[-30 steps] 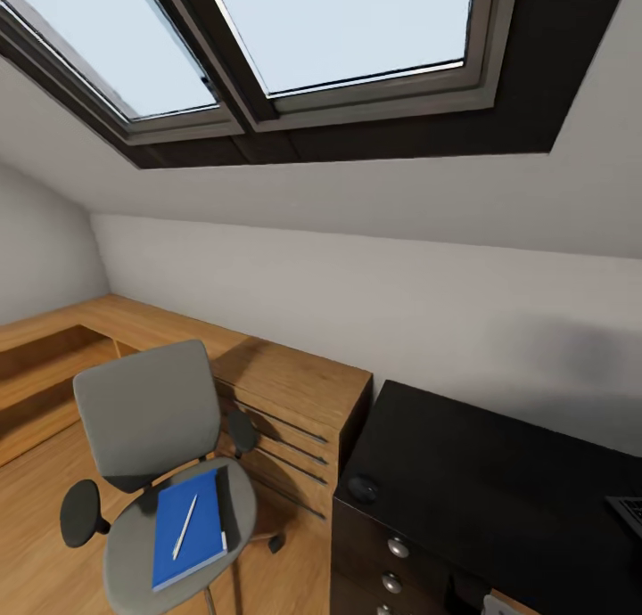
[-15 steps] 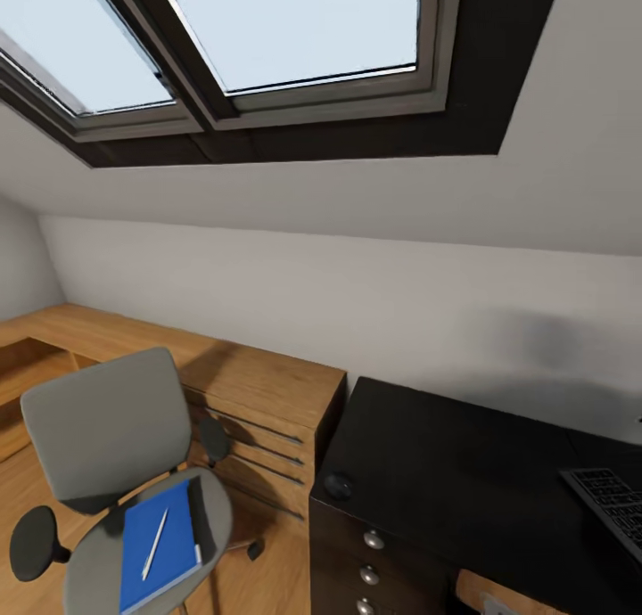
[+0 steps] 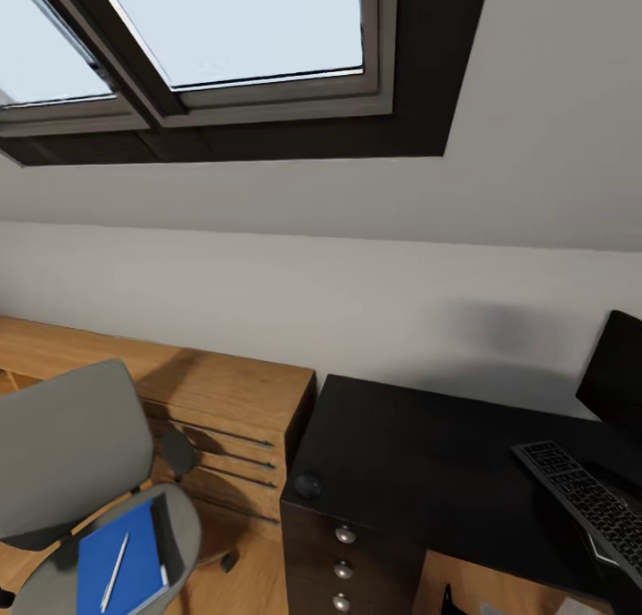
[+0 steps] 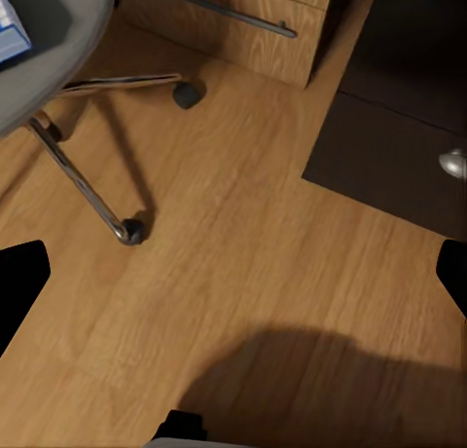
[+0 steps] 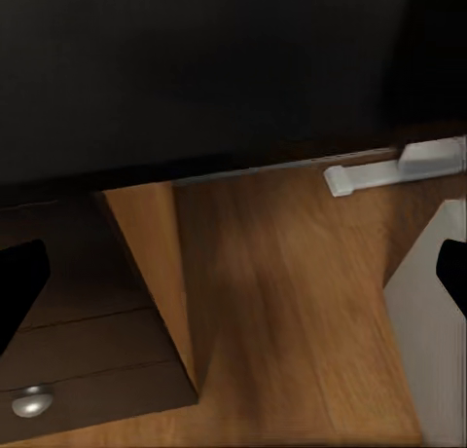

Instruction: In the bedroom, organize the workspace by keeping the computer under the desk, ensuring the monitor is on the desk, placing the keyboard on the desk next to the monitor, placing the mouse on the desk next to the keyboard, moving the folder from the swivel chair onto the desk next to the mouse, stacking the notebook on top of the folder with the pen on top of the notebook, and positioning the swivel chair next to the desk.

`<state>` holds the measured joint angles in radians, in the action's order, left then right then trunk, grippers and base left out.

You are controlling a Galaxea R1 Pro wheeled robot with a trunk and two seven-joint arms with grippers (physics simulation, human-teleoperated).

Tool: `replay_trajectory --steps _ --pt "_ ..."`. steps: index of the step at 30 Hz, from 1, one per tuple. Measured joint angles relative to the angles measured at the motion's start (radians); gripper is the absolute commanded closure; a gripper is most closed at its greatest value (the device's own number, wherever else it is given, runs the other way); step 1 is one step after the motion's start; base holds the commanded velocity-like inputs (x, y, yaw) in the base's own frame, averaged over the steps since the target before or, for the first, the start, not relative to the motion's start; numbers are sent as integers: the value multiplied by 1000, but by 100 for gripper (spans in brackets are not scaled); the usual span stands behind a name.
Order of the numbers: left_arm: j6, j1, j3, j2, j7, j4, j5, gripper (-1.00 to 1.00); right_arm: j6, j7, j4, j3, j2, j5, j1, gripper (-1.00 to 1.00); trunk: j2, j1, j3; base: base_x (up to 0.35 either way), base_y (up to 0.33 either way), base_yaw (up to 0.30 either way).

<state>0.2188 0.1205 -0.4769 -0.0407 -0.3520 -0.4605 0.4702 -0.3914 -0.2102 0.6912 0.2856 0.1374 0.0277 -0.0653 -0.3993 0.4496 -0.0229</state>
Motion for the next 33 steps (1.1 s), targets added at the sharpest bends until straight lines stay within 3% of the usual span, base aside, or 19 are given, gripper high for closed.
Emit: replay_trajectory --steps 25,31,33 --pt "-2 0 -1 0 5 1 0 -100 -1 1 -6 -3 0 1 0 -100 0 0 0 0 0 -289" --pt "0 0 0 0 6 0 0 -100 -1 2 -6 -4 0 1 0 -100 0 0 0 0 0 -108" --pt "1 0 0 0 4 0 -1 -100 -1 3 -6 -26 0 1 0 -100 0 0 0 0 0 -6"
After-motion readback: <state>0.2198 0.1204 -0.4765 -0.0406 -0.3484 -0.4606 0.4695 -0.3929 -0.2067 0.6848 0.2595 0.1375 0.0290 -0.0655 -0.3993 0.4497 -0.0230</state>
